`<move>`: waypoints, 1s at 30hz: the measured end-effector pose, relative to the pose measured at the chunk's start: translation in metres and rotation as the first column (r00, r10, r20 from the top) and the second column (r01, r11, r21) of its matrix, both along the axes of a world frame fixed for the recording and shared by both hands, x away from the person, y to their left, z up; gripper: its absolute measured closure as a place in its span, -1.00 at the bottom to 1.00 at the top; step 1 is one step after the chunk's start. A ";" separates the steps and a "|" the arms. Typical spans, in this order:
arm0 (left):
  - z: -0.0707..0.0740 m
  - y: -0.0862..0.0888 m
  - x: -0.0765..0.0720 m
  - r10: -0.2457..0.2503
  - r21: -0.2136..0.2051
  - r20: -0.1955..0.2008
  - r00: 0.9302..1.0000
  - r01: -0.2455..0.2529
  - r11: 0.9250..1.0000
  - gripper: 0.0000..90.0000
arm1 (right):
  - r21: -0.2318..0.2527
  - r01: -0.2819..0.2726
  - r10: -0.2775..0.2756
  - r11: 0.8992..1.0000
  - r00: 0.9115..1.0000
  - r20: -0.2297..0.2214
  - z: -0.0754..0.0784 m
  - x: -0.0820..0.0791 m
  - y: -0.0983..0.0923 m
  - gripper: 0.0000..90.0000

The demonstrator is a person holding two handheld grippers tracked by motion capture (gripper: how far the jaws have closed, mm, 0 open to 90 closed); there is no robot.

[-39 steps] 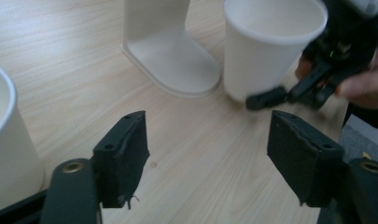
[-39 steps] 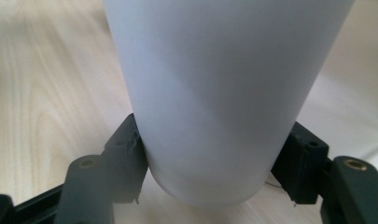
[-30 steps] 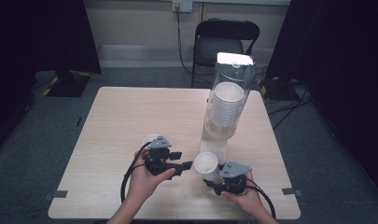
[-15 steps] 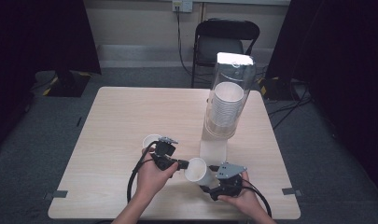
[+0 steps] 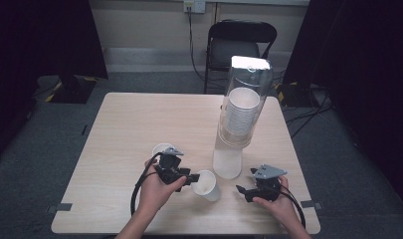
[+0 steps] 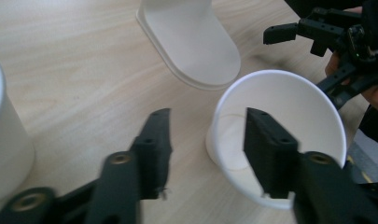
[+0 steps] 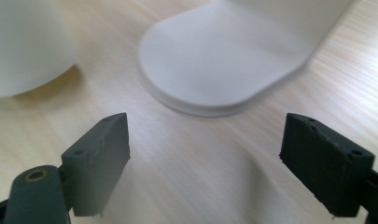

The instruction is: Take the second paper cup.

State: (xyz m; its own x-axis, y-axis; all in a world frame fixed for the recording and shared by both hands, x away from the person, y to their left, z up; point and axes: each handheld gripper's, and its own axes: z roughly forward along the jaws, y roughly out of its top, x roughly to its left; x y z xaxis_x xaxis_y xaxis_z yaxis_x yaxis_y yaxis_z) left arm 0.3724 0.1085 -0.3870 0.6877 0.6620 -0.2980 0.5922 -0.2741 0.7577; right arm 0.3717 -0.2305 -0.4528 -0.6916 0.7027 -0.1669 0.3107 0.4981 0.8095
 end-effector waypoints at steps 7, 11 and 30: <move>-0.002 0.018 -0.012 -0.045 -0.012 0.076 0.996 0.046 0.999 -0.23 | -0.025 0.026 -0.027 0.999 0.999 -0.040 -0.004 0.004 -0.012 -0.67; -0.020 0.036 -0.020 -0.068 0.037 0.091 0.994 0.065 0.997 -0.33 | -0.041 0.033 -0.035 0.999 0.998 -0.057 -0.006 0.005 -0.015 -0.68; -0.083 0.074 -0.034 -0.147 0.275 0.237 0.960 0.079 0.958 -0.54 | 0.005 0.080 -0.080 0.997 0.991 -0.104 -0.008 0.008 -0.025 -0.69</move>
State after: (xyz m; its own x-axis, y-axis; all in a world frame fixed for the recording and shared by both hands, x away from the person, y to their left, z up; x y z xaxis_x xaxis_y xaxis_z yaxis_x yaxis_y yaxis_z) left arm 0.3381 0.1821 -0.4701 0.7923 0.6064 0.0675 0.3444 -0.5358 0.7709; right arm 0.3800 -0.2551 -0.4607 -0.6464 0.7577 -0.0903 0.4318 0.4608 0.7753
